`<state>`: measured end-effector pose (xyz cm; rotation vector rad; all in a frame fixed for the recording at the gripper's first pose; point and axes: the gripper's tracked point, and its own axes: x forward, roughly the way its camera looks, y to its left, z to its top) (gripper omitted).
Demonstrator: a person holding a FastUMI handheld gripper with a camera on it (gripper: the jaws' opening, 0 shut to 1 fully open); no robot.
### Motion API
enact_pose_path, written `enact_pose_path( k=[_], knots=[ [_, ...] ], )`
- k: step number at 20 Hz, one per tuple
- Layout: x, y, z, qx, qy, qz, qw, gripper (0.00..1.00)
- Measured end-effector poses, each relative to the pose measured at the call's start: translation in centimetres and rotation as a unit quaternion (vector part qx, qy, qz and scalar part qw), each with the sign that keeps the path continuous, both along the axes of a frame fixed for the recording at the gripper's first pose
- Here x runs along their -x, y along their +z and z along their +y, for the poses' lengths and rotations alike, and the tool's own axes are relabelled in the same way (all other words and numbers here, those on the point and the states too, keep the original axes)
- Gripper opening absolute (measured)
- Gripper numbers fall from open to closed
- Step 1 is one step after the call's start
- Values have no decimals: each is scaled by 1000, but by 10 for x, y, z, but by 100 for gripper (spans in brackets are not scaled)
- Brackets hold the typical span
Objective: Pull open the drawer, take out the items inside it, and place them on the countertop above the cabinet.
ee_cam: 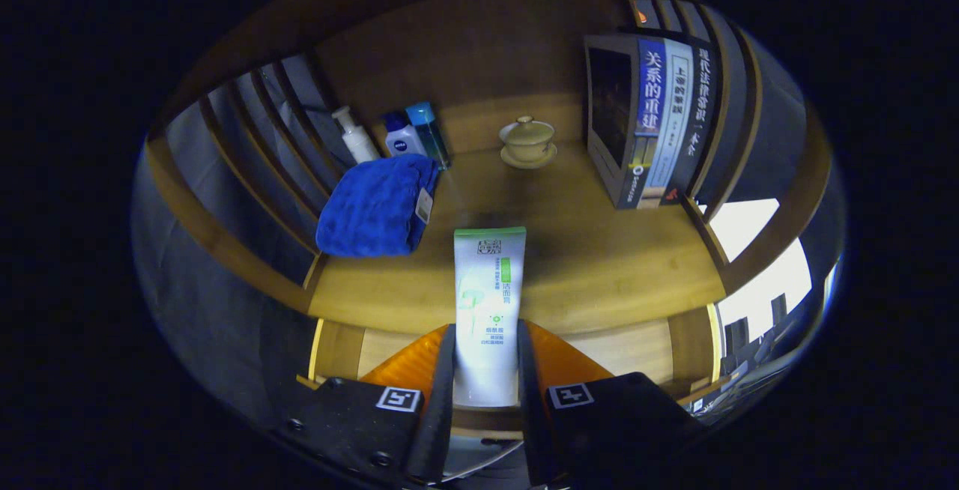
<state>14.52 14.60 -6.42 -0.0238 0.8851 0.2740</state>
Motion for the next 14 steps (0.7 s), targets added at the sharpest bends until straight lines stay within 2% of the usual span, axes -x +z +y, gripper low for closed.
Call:
enact_pose_path(
  k=[9,13,14],
  knots=[
    [-49,-58,22,8,-33,6,999,51],
    [-56,-45,16,13,-24,-54,998,74],
    [-56,-39,12,17,-23,-74,997,82]
  ],
)
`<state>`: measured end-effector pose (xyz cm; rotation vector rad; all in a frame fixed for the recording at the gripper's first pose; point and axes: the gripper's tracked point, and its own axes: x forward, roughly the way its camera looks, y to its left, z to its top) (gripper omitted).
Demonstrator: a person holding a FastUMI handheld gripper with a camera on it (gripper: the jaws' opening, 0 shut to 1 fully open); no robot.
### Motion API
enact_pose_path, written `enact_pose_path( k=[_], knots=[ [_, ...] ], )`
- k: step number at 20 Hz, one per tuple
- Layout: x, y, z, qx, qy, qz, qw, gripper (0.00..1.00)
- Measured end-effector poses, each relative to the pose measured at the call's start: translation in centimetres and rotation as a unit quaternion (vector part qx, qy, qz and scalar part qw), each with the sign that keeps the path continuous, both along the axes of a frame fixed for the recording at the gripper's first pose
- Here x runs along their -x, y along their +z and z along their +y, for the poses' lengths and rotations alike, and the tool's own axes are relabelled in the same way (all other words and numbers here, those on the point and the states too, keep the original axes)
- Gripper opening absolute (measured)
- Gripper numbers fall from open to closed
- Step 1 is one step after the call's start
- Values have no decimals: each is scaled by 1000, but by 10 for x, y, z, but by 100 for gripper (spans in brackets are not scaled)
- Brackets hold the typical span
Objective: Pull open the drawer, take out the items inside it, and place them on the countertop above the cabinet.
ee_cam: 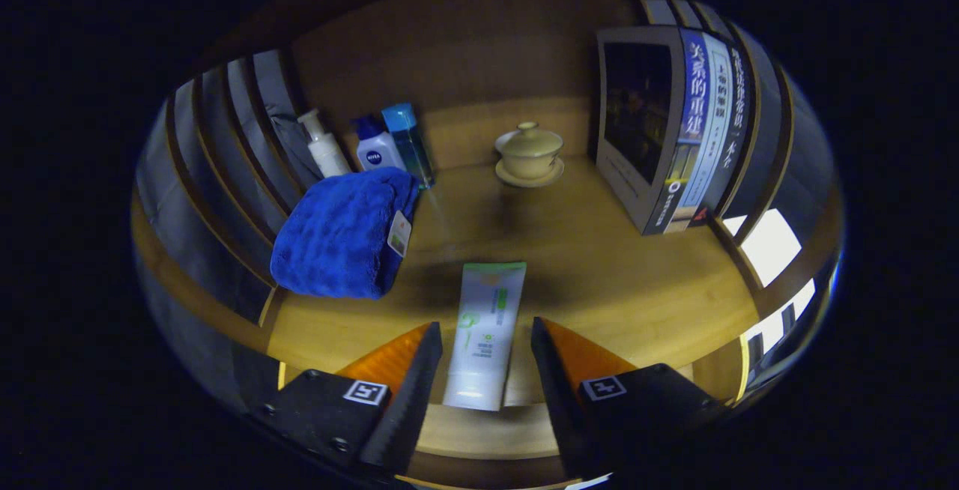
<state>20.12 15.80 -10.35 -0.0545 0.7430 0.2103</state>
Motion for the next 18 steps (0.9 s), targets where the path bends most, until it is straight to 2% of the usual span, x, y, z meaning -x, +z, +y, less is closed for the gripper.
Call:
enact_pose_path(
  k=[2,12,18],
  knots=[
    [5,15,-6,-1,-1,-35,999,99],
    [76,84,-27,-8,26,-180,983,99],
    [130,90,-39,-27,26,-241,970,99]
  ],
)
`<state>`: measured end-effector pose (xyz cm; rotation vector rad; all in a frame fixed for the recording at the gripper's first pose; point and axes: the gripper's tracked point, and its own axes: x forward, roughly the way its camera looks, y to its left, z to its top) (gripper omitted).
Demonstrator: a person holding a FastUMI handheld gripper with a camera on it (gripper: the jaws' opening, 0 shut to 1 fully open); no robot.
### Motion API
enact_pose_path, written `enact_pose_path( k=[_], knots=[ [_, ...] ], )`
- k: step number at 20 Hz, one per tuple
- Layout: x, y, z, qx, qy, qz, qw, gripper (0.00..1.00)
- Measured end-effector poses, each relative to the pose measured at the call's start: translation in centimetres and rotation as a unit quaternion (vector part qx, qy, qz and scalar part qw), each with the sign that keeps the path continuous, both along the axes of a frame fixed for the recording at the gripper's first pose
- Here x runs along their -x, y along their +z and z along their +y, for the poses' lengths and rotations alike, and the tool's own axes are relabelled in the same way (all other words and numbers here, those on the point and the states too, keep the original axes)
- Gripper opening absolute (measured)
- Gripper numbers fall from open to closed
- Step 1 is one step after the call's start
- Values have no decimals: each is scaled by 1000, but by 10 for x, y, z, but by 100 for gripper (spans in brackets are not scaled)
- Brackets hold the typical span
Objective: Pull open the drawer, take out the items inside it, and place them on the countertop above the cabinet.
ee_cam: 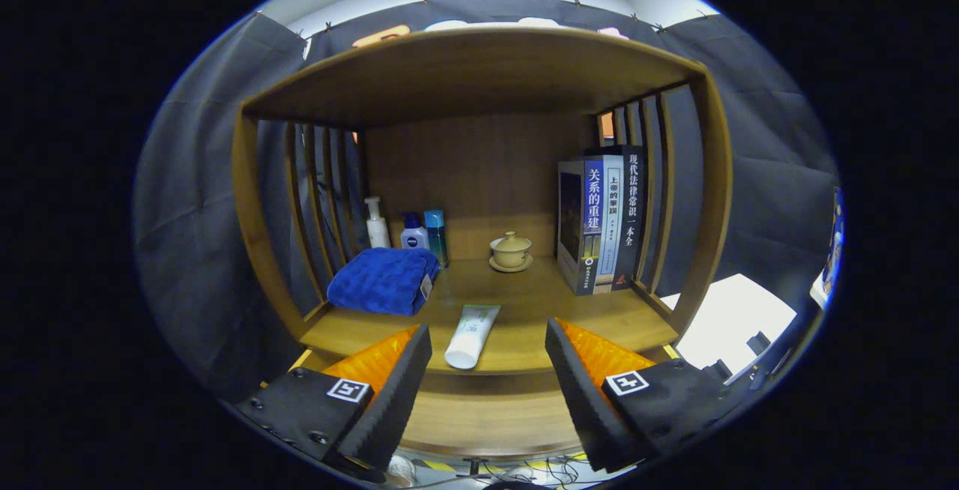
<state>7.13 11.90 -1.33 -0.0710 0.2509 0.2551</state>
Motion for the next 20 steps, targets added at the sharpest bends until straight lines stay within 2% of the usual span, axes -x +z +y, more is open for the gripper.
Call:
enact_pose_path(
  k=[7,10,15,20],
  knots=[
    [44,-31,-24,-12,-11,-23,1000,99],
    [65,-50,-27,-29,-7,-15,999,99],
    [81,-80,-38,-28,-15,-6,999,98],
    [88,-122,-39,-11,-16,30,999,99]
  ],
)
